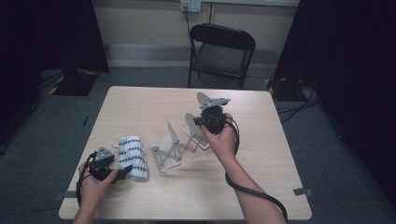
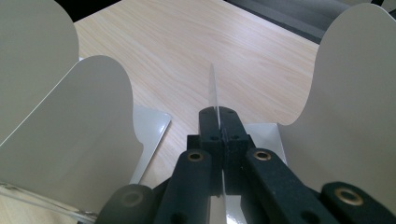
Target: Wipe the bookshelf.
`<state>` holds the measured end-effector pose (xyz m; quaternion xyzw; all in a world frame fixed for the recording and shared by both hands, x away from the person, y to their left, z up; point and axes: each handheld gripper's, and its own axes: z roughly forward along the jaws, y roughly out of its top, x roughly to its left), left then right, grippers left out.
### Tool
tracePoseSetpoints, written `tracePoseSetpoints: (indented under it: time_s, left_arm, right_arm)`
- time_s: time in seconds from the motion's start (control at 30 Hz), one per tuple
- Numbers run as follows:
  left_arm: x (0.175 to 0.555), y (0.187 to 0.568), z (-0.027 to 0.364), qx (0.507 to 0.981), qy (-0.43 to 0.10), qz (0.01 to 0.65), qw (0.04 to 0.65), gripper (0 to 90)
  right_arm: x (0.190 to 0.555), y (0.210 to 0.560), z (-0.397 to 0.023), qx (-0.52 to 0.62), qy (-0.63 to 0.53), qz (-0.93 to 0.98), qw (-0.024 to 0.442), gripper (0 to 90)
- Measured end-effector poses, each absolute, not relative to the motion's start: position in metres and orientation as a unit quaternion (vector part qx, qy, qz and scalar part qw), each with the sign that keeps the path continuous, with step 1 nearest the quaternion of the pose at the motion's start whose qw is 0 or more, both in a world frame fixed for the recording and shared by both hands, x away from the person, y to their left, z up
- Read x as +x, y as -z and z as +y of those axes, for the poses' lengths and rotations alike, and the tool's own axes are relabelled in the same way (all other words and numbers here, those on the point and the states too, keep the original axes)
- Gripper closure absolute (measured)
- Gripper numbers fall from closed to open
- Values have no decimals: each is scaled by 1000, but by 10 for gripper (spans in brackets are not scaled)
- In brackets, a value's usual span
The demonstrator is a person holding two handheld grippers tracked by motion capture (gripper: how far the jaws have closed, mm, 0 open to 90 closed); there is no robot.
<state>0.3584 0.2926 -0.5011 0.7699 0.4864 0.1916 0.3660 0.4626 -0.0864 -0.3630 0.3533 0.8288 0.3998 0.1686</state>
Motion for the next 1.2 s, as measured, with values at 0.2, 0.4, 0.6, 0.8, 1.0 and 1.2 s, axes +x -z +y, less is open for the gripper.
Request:
tracePoseSetpoints:
  time_s: [0.2, 0.4, 0.6, 0.8, 1.0, 1.2]
  left_arm:
    - [359, 501, 292, 770, -191, 486, 366, 124]
    - [359, 501, 292, 770, -192, 486, 366, 124]
    - [359, 501, 293, 770, -192, 486, 365, 124]
    - [359, 501, 292, 770, -192, 486, 365, 124]
    - [358, 501, 292, 770, -192, 486, 364, 124]
    - [359, 501, 292, 770, -192, 486, 365, 124]
  right_arm:
    - [464, 359, -92, 357, -401, 827, 165, 900]
    - [463, 353, -95, 356, -400, 829, 161, 900]
    - [464, 348, -99, 359, -400, 829, 157, 900]
    - [465, 342, -103, 358, -402, 827, 160, 900]
    - [465, 337, -105, 361, -405, 824, 160, 900]
    - [465, 334, -107, 360, -409, 823, 160, 900]
